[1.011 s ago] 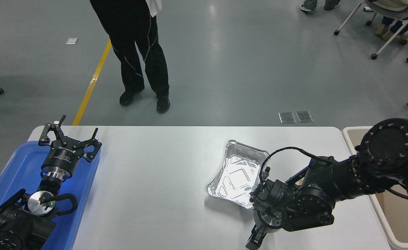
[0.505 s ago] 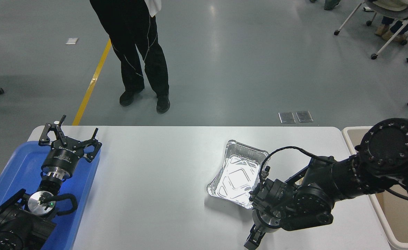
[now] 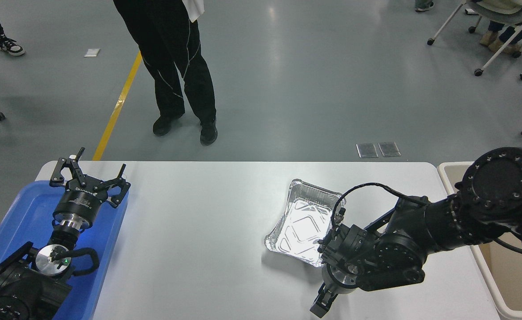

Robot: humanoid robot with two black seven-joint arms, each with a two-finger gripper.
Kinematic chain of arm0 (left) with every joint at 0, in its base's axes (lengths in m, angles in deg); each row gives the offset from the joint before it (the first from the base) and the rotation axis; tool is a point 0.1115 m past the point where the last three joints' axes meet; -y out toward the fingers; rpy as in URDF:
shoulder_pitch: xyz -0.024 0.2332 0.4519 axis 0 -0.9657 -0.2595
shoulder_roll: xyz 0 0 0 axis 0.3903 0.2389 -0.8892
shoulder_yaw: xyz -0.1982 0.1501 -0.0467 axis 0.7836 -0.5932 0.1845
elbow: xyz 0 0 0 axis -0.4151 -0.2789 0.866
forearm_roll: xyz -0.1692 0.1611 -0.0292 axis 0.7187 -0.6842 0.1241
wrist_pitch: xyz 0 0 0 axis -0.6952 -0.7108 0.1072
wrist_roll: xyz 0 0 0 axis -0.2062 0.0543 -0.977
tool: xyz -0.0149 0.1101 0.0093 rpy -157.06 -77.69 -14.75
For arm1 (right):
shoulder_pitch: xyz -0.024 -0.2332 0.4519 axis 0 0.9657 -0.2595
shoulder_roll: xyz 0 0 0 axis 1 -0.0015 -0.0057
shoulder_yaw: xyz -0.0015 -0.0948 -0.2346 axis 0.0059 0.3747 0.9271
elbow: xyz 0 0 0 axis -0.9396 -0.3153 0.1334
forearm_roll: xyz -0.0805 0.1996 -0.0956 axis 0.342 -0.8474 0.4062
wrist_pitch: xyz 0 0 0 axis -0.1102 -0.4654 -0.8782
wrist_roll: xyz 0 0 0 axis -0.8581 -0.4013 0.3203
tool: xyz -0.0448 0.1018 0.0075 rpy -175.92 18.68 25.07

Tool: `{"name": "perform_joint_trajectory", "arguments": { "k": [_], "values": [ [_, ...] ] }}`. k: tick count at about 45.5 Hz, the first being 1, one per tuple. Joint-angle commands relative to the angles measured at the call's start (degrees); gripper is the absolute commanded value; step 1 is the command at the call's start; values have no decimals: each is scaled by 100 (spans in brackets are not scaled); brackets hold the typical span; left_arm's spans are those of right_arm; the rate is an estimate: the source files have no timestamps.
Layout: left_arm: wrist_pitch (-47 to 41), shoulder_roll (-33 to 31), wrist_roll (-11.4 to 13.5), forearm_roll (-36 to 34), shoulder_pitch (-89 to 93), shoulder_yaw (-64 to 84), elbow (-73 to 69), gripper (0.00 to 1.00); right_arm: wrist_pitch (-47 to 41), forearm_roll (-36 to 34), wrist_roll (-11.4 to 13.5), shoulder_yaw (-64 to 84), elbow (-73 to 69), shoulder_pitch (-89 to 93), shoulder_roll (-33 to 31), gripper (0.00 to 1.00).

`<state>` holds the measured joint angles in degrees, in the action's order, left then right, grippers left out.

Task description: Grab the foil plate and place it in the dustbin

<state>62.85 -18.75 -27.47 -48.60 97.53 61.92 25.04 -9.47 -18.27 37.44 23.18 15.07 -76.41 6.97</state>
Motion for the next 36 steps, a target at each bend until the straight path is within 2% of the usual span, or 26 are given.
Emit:
{"name": "perform_joint_trajectory", "arguments": {
  "k": [1, 18, 36],
  "values": [
    [0, 0, -8, 0, 9, -7, 0, 99, -4, -10, 0, 0, 41, 49, 0, 100],
    [0, 0, -8, 0, 9, -7, 0, 99, -39, -115, 8, -18, 41, -83, 0, 100],
    [0, 0, -8, 0, 9, -7, 0, 99, -83, -2197, -9, -36, -231, -1190, 0, 100]
  ]
}}
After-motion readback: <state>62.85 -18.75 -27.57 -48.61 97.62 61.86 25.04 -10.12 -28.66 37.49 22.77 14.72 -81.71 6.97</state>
